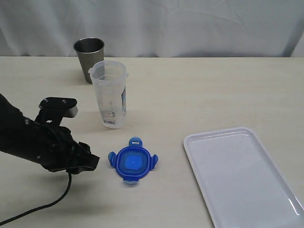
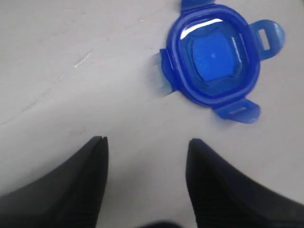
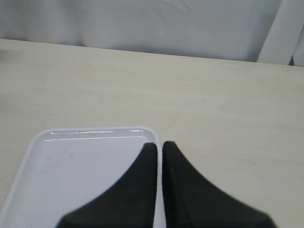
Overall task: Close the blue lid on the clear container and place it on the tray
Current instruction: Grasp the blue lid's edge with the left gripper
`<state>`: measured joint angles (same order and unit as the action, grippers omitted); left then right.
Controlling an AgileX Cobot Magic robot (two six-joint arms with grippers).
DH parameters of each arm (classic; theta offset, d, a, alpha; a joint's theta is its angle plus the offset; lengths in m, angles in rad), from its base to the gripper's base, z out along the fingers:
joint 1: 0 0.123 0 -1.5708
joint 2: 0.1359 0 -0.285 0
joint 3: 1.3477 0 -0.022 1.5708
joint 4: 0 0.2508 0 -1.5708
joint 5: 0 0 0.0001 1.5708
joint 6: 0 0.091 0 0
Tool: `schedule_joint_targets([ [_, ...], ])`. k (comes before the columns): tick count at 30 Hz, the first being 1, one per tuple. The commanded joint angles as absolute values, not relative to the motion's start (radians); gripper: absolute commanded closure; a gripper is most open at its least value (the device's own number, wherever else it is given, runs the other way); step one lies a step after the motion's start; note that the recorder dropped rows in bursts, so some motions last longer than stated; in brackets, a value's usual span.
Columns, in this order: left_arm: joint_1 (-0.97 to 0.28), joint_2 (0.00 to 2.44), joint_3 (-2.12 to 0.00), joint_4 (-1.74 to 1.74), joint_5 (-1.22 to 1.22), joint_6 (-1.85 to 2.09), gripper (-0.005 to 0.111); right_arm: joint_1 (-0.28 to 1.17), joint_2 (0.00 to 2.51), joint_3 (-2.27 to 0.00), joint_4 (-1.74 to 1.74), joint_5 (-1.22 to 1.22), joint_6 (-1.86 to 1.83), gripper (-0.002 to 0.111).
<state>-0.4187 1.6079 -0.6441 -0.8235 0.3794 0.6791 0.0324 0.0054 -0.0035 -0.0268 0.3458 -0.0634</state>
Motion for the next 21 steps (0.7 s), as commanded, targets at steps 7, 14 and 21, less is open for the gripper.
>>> schedule_joint_targets([
  [7, -0.454, 1.726, -0.716, -0.915, 0.301, 0.737, 0.053, 0.026, 0.000, 0.000, -0.031, 0.342, -0.063, 0.104],
  [14, -0.454, 1.815, -0.775, -0.965, 0.330, 0.788, 0.053, 0.026, 0.000, 0.000, -0.031, 0.342, -0.063, 0.104],
  [21, -0.454, 1.867, -0.811, -1.114, 0.339, 0.945, 0.053, 0.026, 0.000, 0.000, -0.031, 0.342, -0.063, 0.104],
])
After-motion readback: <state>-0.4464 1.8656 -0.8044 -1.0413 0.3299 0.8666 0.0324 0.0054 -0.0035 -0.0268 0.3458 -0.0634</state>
